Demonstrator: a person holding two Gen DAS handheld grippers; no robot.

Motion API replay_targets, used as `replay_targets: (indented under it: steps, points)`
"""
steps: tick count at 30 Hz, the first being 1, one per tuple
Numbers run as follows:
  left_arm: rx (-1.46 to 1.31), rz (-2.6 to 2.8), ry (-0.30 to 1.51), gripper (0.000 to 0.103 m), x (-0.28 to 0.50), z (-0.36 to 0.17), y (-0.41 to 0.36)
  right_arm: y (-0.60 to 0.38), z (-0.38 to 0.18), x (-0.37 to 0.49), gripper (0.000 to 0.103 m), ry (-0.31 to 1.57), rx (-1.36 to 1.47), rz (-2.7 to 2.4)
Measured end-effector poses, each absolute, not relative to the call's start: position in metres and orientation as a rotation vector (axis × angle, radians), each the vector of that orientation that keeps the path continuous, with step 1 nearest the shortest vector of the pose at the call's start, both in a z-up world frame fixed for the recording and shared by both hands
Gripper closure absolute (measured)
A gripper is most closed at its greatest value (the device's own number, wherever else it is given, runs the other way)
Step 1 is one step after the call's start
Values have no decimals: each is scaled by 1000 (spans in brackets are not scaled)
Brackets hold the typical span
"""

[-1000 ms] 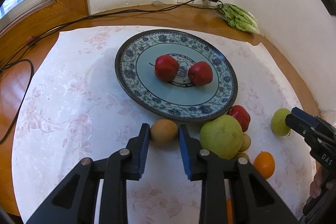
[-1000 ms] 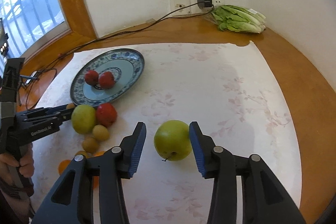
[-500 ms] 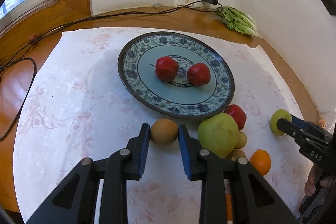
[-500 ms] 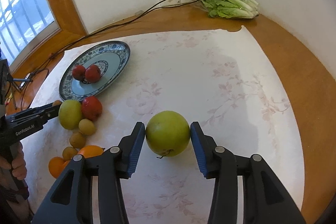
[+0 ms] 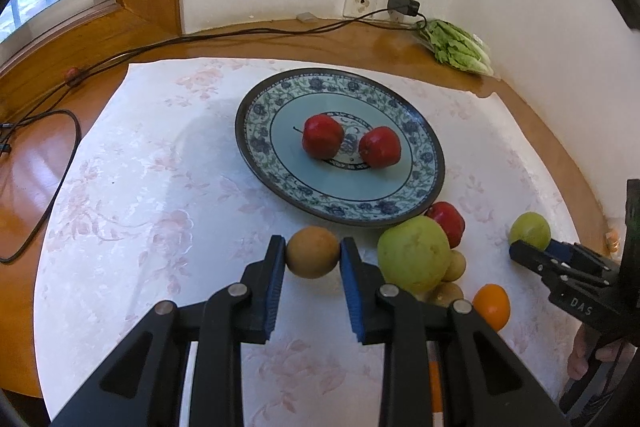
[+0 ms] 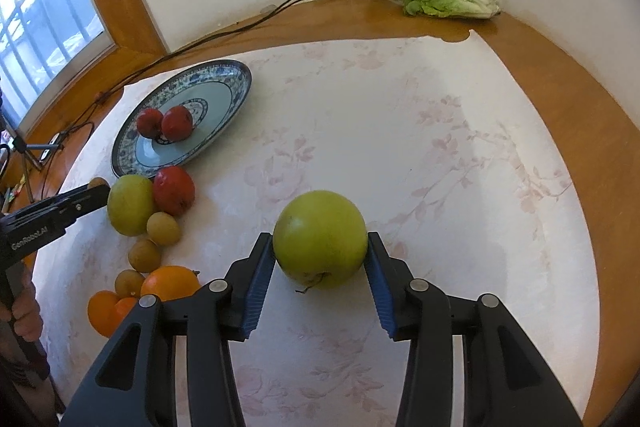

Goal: Organize fruits
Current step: 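Grasp the small brown fruit with the left tool while the right tool grasps the green apple, then carry the brown fruit and green apple over the plate with both tools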

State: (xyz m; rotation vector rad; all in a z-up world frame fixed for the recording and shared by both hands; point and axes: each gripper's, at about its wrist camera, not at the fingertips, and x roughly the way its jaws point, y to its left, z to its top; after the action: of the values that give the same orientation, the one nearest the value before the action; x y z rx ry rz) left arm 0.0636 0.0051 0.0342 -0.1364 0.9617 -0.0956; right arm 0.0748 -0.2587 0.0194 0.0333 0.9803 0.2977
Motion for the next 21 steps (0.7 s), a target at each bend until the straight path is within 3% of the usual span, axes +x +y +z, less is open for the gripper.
replay_targets:
  steps: [21]
  points:
    - [-136,-85,934,74,53,45,5,-255,17,75,58,946,29,310]
